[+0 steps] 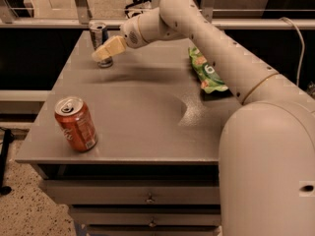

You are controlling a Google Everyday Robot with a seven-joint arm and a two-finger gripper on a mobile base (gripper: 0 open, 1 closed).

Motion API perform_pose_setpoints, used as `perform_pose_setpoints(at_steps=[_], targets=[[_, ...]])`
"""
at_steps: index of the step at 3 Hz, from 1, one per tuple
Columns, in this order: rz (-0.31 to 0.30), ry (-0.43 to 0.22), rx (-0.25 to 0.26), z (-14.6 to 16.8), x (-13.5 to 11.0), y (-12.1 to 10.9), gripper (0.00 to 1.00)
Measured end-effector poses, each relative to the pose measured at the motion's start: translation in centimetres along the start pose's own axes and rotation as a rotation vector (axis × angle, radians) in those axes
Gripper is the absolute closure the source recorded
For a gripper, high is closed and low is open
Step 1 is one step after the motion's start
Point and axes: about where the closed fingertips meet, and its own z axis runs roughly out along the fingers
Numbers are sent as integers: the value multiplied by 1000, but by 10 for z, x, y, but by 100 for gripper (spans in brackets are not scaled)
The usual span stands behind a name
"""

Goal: Knock redbull can over

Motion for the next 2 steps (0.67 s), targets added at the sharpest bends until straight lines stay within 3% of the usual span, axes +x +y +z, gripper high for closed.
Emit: perform_pose_setpoints(at_steps=[1, 2], targets=[[38, -39, -34, 15, -2, 10, 13], [54, -77, -59, 29, -12, 18, 36]])
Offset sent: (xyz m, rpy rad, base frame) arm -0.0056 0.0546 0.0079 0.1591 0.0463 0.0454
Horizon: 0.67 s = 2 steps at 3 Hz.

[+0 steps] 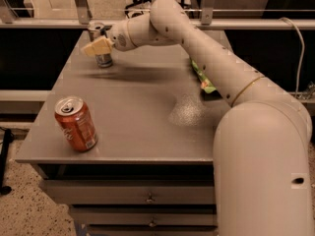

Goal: Knock redbull can over

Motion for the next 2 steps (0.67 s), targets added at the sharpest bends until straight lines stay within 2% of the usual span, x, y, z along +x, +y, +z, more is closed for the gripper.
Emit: perform_pose_setpoints(at_steps=[1, 2], targets=[[-5, -12, 4, -1, -4, 0, 60], [-46, 29, 29, -32, -13, -8, 91]])
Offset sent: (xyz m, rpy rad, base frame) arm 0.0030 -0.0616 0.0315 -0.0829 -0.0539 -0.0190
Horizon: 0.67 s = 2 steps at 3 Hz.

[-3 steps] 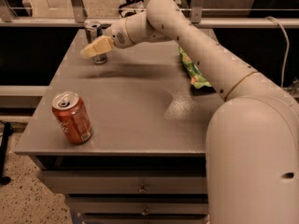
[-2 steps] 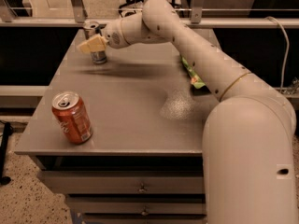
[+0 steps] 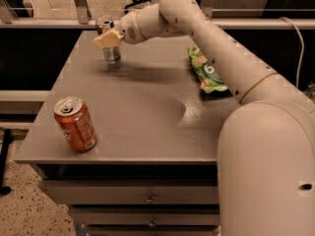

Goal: Knock redbull can over

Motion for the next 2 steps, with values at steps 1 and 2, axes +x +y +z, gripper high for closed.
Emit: perform_pose_setpoints(at_steps=[1, 2], targets=[[-72, 114, -10, -33, -5, 0, 100], [-142, 268, -21, -67, 7, -1, 100]])
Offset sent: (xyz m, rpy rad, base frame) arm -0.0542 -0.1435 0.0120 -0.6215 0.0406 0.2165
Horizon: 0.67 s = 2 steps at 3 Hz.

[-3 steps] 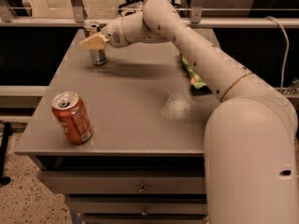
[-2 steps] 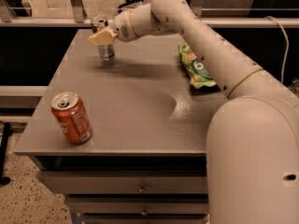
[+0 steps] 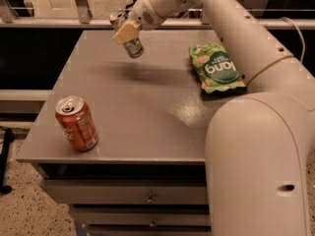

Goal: Knock redbull can over

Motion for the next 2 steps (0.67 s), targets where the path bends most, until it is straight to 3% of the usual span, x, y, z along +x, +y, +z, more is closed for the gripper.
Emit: perform_pose_setpoints(at_steps=[1, 2], targets=[[-121, 238, -78, -17, 35, 18, 100], [-223, 403, -158, -24, 51, 33, 100]])
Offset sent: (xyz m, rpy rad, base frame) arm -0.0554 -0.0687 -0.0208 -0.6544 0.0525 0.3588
